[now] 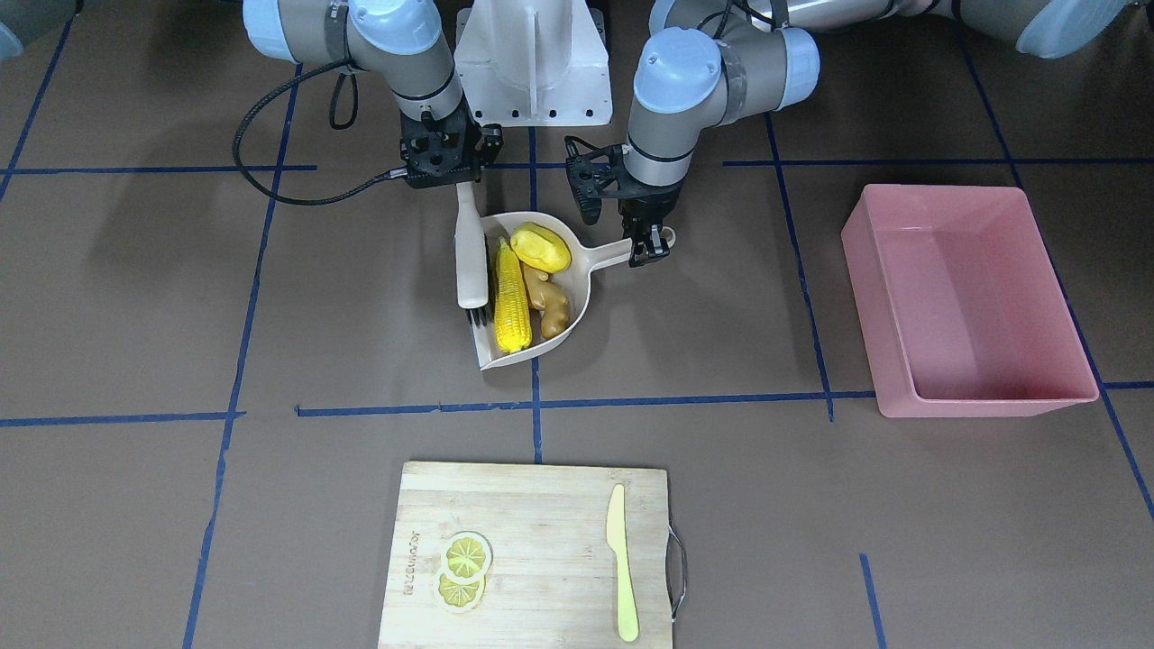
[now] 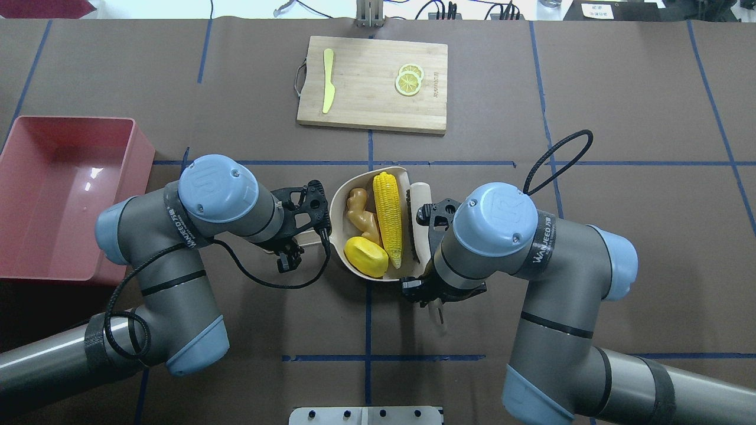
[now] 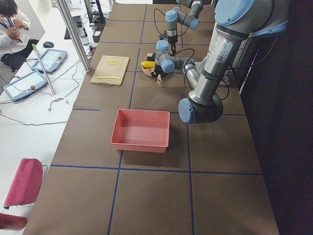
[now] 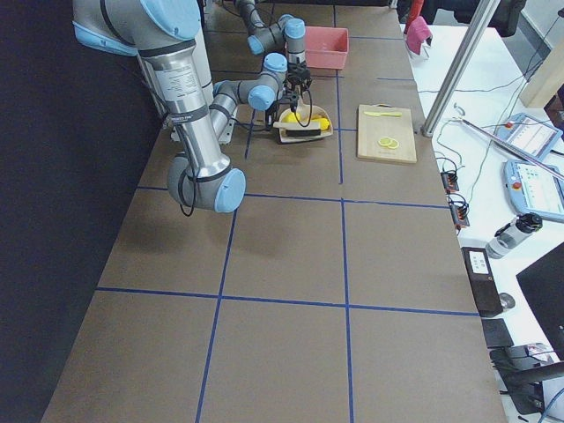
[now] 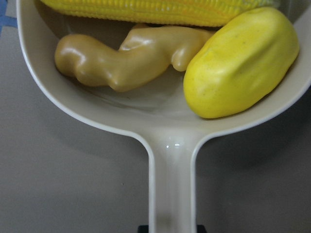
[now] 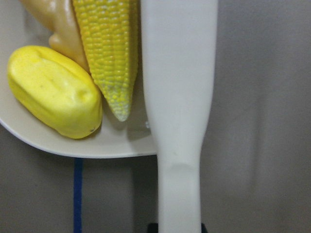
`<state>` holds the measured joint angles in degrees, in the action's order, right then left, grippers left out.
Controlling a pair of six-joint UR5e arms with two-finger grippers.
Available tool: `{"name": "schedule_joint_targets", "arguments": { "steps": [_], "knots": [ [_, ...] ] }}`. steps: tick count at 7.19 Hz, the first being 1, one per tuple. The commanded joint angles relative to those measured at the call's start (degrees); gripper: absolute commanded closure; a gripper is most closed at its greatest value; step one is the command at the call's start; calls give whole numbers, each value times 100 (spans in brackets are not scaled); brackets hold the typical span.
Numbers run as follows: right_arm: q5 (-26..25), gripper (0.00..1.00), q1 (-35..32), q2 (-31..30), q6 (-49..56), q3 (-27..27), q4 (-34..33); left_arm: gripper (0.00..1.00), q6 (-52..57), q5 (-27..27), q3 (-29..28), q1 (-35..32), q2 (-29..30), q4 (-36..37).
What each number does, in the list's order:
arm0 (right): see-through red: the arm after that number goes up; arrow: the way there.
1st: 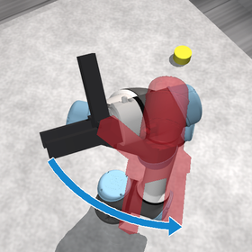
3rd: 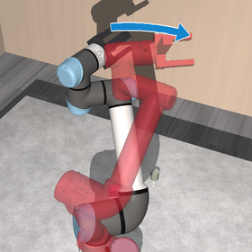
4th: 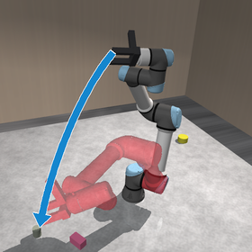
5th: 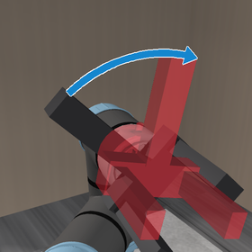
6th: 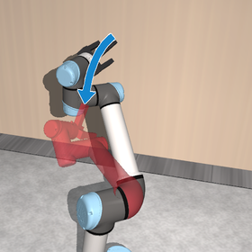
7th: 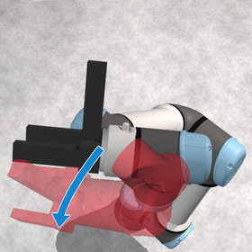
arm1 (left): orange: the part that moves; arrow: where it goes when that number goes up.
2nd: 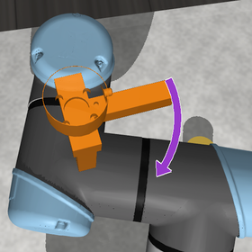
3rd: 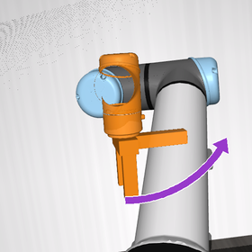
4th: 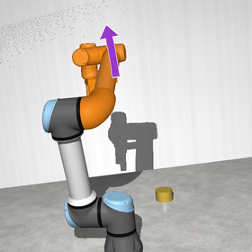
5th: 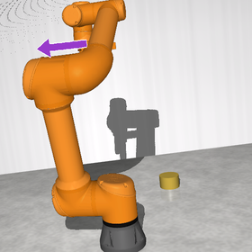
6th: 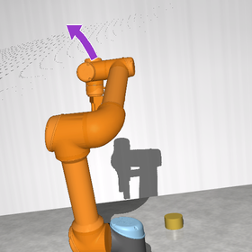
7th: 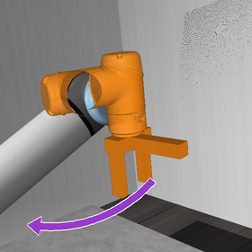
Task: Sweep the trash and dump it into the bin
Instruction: 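Lift the dustpan toward the pink bin with left while right withdraws the brush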
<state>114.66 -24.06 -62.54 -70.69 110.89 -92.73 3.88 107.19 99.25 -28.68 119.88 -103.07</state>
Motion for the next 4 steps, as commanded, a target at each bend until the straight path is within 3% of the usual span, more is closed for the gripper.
{"name": "schedule_joint_targets", "arguments": {
  "steps": [1,3,4],
  "knots": [
    [196,100,-334,-65,20,675,-830,91,-220,4,76,3,-53,-223],
    [250,100,-860,-729,11,1545,-1124,91,-352,4,374,-171,-61,-162],
    [250,100,-1141,-1081,29,1662,-1125,91,-526,-5,654,-355,-166,-135]
  ]
}}
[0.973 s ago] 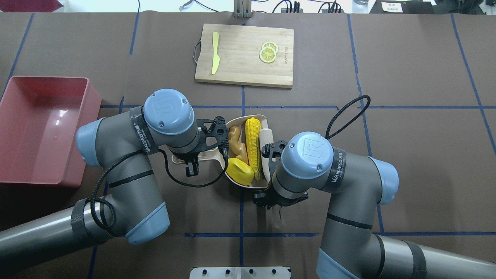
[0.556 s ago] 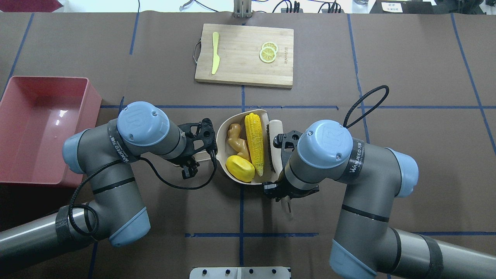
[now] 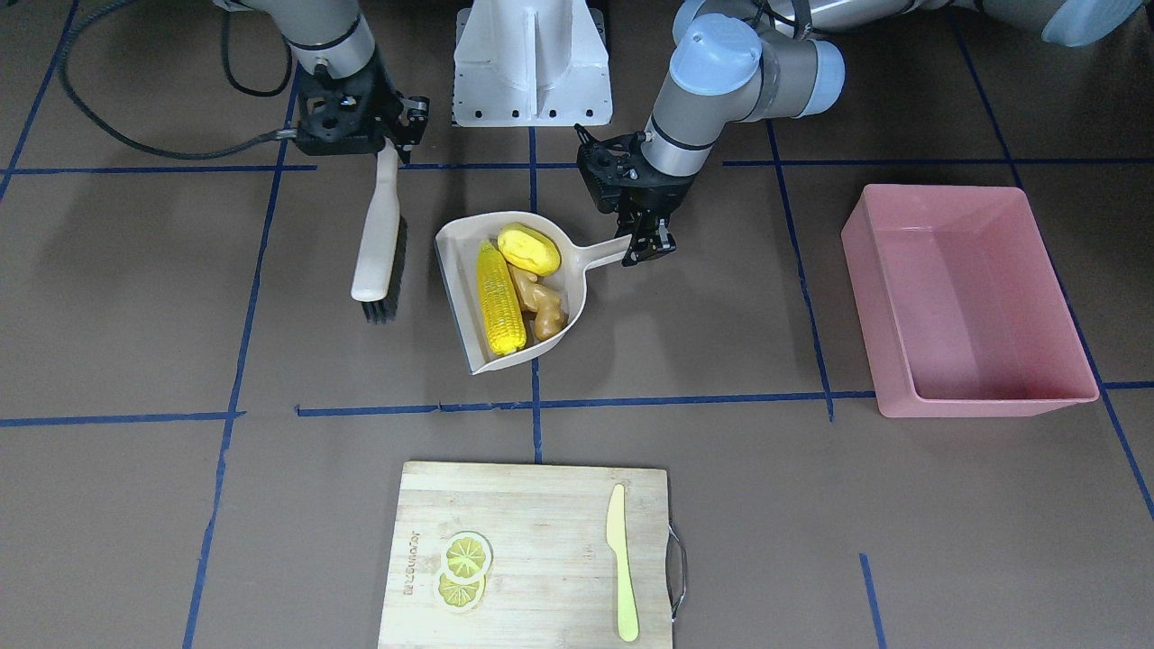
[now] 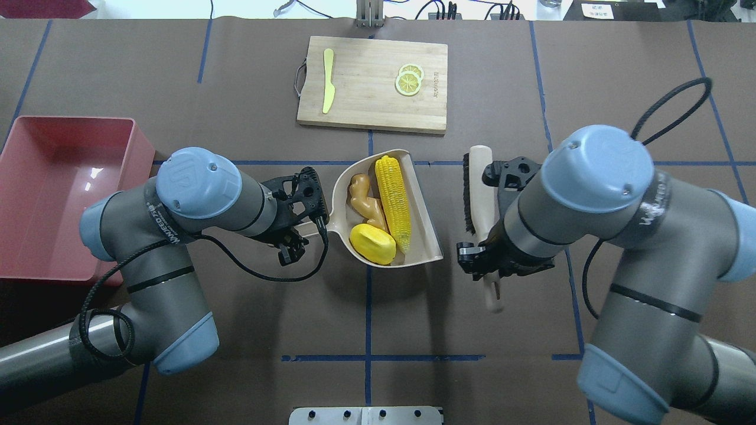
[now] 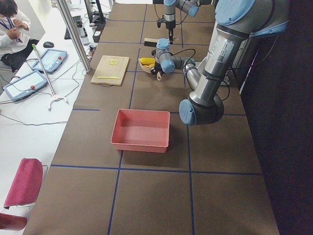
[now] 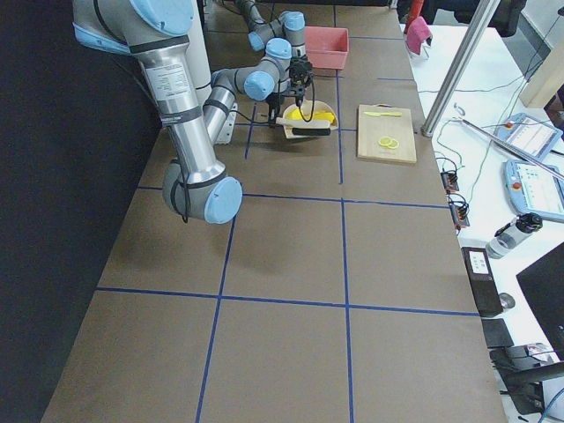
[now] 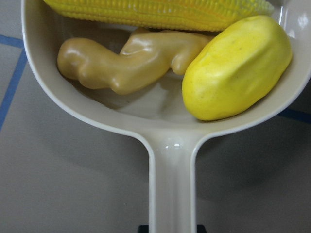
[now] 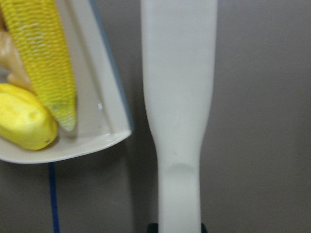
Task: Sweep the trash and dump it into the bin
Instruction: 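Lift the dustpan toward the pink bin with left while right withdraws the brush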
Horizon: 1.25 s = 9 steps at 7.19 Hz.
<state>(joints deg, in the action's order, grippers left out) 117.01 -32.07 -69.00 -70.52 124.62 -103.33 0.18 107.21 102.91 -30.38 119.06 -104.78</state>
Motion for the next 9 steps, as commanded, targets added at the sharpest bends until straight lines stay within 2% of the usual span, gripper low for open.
{"name": "schedule_joint_targets", "arguments": {
  "steps": [1,2,3,4,5,6,7,8,9],
  "knots": [
    [6,100,-482,-674,99,274,-47,91,-263,2,752,-440,-607,36],
    [15,100,-771,-911,630,256,-65,91,-264,28,1270,-756,-1082,114],
    [15,100,-1131,-1314,1245,256,-13,91,-256,454,1475,-1246,-1443,246],
    [41,100,-1517,-1640,1843,248,-12,90,-212,1285,1486,-1982,-1804,238],
    [363,100,-1982,-1965,2518,247,-12,90,-29,2016,1495,-2737,-2147,221],
    [558,100,-2257,-2143,2934,230,-12,90,704,2519,1495,-3502,-2637,221],
    [560,100,-2329,-2179,3095,134,-12,89,1877,2785,1460,-4293,-3112,238],
    [542,99,-2399,-2266,3305,98,-3,89,3177,2840,1373,-4788,-3587,256],
    [533,99,-2461,-2337,3429,55,-3,89,4016,2762,1294,-5080,-3957,230]
  ]
}}
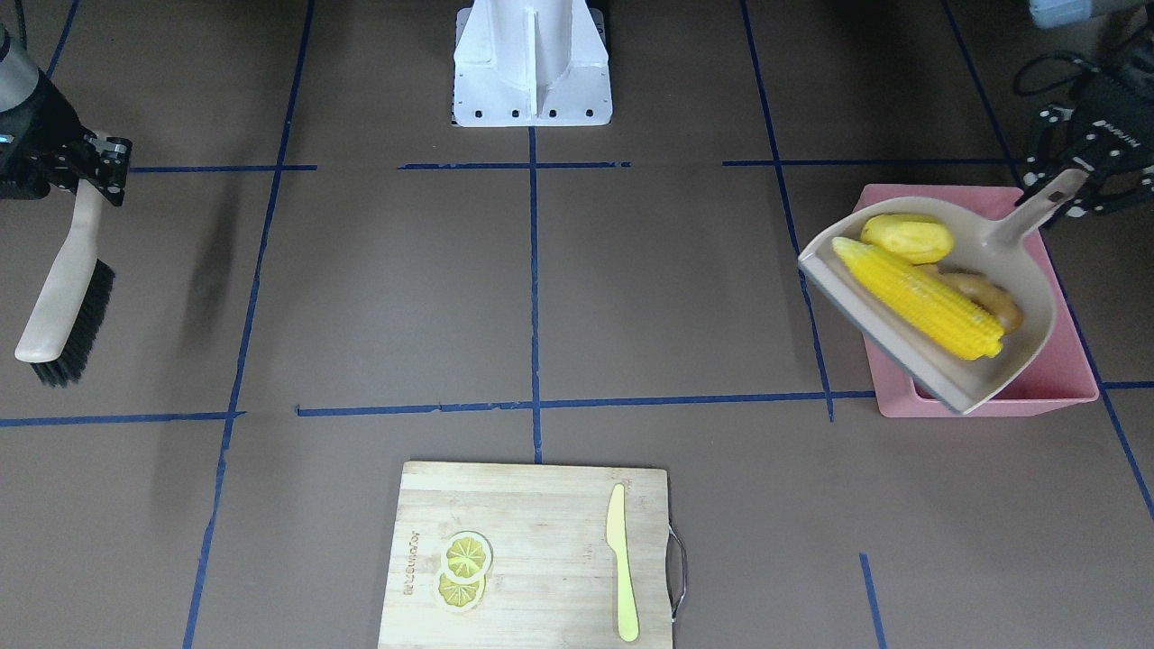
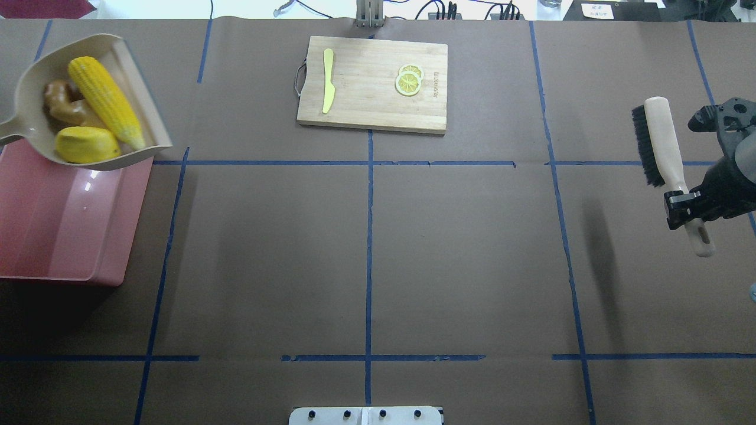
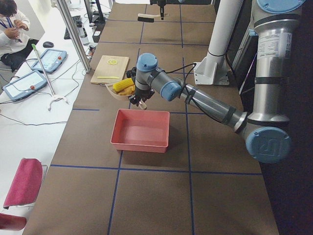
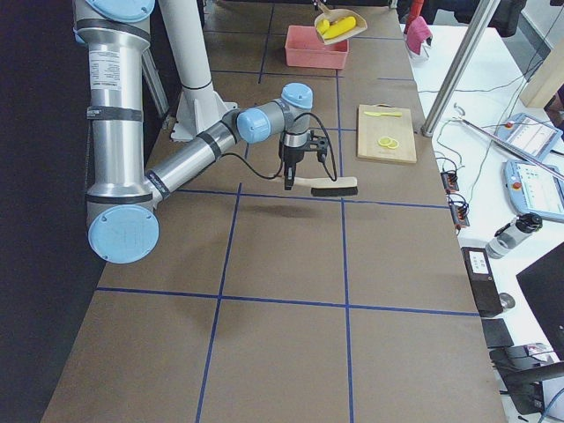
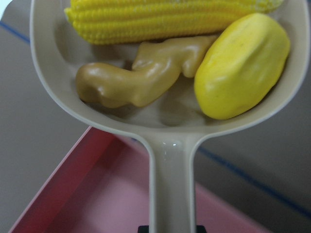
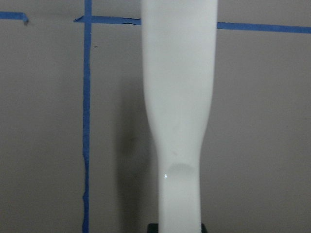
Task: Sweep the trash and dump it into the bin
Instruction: 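Tilt the dustpan over the pink bin with the left gripper to dump the vegetables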
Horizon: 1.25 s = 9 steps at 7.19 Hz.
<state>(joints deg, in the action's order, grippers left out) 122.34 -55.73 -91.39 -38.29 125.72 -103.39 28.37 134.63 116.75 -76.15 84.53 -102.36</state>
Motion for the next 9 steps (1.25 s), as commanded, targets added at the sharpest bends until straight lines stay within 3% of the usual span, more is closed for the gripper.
{"name": "schedule_joint_targets", "arguments": {
  "steps": [1,4,7,9],
  "knots": [
    [-9,99,-139,-99,321,-126,3,89,1789,-320,-126,-750,-612,-12],
    [0,98,-192,-160,427,-127,3,90,3450,-2374,-56,-604,-482,14],
    [9,98,-183,-160,401,-127,3,90,4866,-3379,50,-429,-167,-12],
    [26,98,-183,-151,383,-110,3,90,5108,-3619,50,-304,-147,-12]
  ]
}}
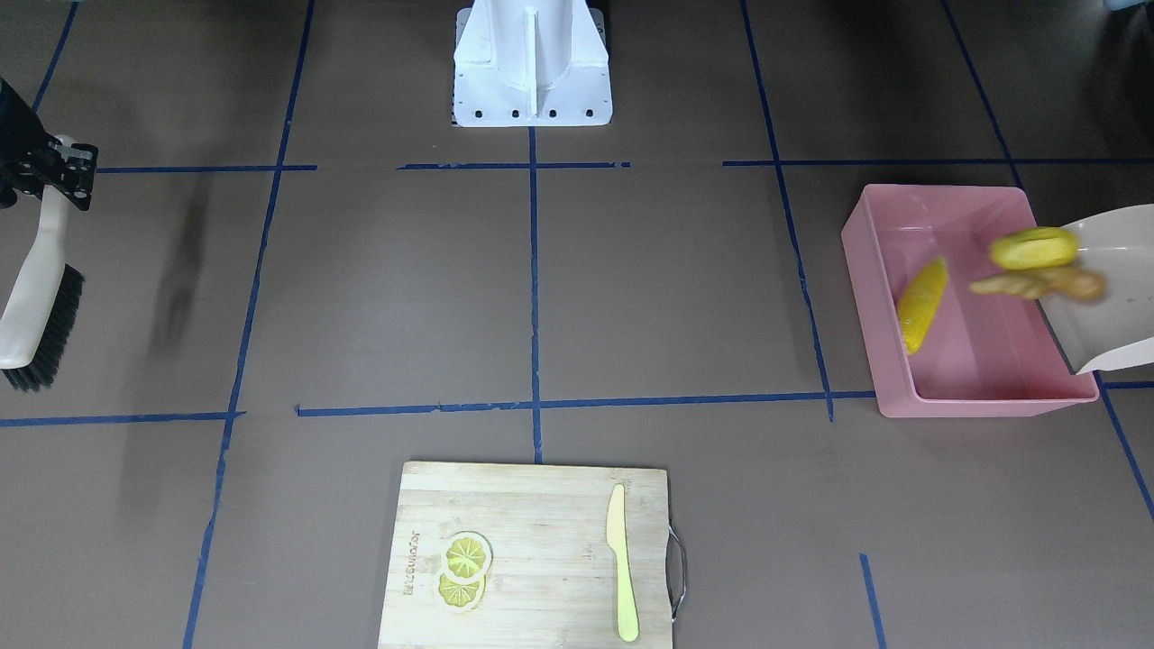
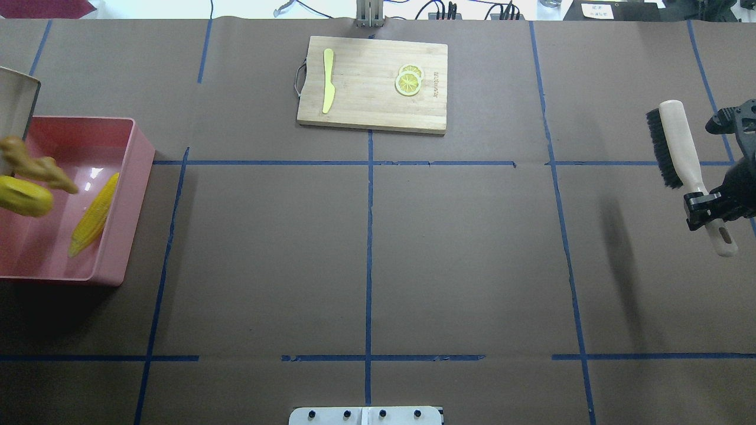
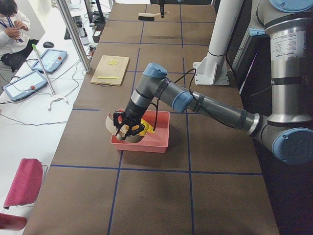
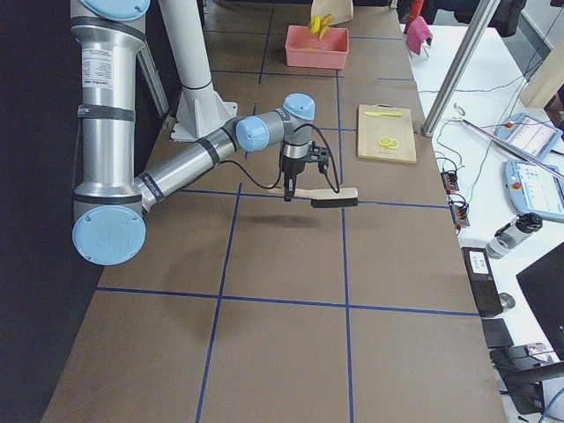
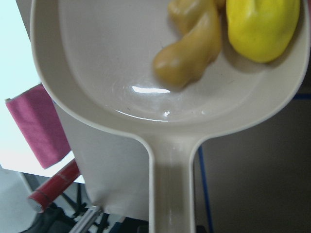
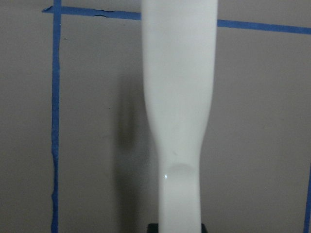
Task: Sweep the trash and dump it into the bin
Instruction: 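Tilt the dustpan over the pink bin with the left gripper to dump the vegetables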
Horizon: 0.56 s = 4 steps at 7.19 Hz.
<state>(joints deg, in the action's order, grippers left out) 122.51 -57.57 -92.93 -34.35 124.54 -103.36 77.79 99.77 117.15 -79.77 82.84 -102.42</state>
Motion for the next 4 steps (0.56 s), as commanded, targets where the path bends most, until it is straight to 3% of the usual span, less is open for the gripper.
{"name": "schedule_joint_targets", "arguments": {
  "steps": [1,3,4],
  "knots": [
    [45,98,0,3,-19,44,0,90,367,-133,71,41,13,-6],
    [115,98,0,3,-19,53,9,90,300,67,46,41,-13,90],
    [116,98,-8,-14,15,114,9,90,-319,670,28,50,48,300]
  ]
}}
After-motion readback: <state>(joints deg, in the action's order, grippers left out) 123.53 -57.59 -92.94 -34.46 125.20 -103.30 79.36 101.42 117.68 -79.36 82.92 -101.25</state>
